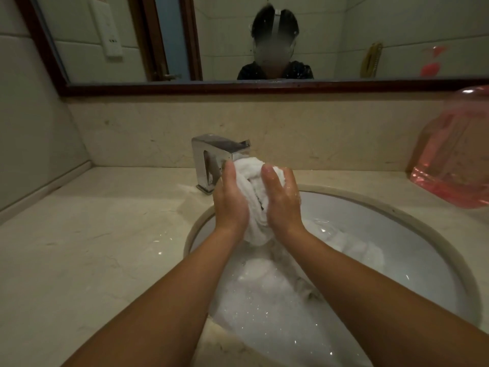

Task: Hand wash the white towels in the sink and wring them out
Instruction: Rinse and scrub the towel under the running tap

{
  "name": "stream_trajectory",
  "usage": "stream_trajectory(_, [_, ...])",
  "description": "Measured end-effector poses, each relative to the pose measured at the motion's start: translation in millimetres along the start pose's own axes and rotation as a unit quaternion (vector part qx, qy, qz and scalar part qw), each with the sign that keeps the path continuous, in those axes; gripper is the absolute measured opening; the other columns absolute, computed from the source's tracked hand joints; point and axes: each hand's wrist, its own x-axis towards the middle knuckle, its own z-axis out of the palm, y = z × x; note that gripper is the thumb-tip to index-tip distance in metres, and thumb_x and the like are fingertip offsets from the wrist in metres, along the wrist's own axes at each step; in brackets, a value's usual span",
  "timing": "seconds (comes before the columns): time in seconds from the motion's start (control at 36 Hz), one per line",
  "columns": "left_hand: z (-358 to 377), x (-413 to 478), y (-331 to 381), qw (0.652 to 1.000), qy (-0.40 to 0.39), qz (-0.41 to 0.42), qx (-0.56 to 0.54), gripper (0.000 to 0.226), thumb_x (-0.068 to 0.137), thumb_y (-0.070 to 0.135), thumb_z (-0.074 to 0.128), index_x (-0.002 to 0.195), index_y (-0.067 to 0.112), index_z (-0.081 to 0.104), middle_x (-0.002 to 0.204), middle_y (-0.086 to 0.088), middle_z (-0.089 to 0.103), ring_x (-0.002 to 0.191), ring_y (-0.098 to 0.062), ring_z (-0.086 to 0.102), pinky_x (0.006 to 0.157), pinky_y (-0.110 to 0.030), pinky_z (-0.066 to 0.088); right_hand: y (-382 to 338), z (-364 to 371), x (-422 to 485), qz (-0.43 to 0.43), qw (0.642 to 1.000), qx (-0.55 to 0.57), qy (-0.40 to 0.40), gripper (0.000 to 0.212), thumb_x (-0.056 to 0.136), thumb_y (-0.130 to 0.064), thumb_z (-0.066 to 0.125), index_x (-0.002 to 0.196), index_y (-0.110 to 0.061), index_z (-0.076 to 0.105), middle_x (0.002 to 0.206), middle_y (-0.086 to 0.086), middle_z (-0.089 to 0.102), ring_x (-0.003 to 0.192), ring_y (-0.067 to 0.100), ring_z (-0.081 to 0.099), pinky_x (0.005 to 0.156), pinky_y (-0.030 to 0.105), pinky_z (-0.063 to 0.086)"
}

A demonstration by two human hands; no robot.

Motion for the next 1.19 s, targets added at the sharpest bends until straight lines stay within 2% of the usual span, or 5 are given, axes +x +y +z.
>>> stream_trajectory(0.22, [-4,-1,3,0.999,0.023,0.016,-0.018,0.056,0.106,0.057,0.041,0.116,0.014,0.076,0.106,-0.007,0.081,0.103,-0.022,0.077,0.092,-0.042,0.061,6,9,0,-0.007,0.999,0.051,-0.012,0.059,0.073,-0.08,0.064,0.105,-0.03,0.062,0.098,-0.003,0.078,0.092,0.015,0.078,0.081,0.04,0.066])
stream_trajectory(0.5, [-12,-1,12,0.997,0.074,-0.016,0.018,0.056,0.106,0.06,0.047,0.089,0.018,0.079,0.087,-0.001,0.082,0.088,-0.019,0.079,0.091,-0.04,0.061,8,19,0,0.021,0.997,0.046,-0.058,0.051,0.095,-0.058,0.066,0.138,-0.031,0.06,0.113,-0.01,0.076,0.097,0.002,0.076,0.082,0.024,0.062])
stream_trajectory(0.72, [-12,-1,9,0.995,0.071,0.011,0.07,0.052,0.095,0.071,0.052,0.098,0.026,0.077,0.094,0.005,0.081,0.097,-0.018,0.076,0.099,-0.047,0.059,10,15,4,0.076,0.992,0.061,-0.074,0.04,0.103,-0.051,0.06,0.127,-0.02,0.068,0.094,-0.013,0.08,0.083,-0.004,0.075,0.066,0.011,0.054])
stream_trajectory(0.89, [4,-8,9,0.991,0.058,0.005,0.122,0.043,0.103,0.067,0.045,0.09,0.036,0.072,0.099,0.01,0.076,0.1,-0.015,0.071,0.101,-0.043,0.056,4,12,2,0.112,0.993,0.046,-0.007,0.07,0.083,-0.079,0.067,0.13,-0.027,0.069,0.115,-0.003,0.078,0.106,0.019,0.076,0.096,0.043,0.062])
stream_trajectory(1.19, [93,-13,20,0.982,0.007,-0.12,0.144,0.096,0.077,0.1,0.025,0.122,0.025,0.064,0.122,-0.007,0.071,0.108,-0.034,0.069,0.1,-0.053,0.055,-45,-64,34,0.171,0.983,0.015,0.064,0.037,0.095,-0.06,0.069,0.105,-0.024,0.074,0.099,0.0,0.077,0.09,0.02,0.075,0.087,0.037,0.062])
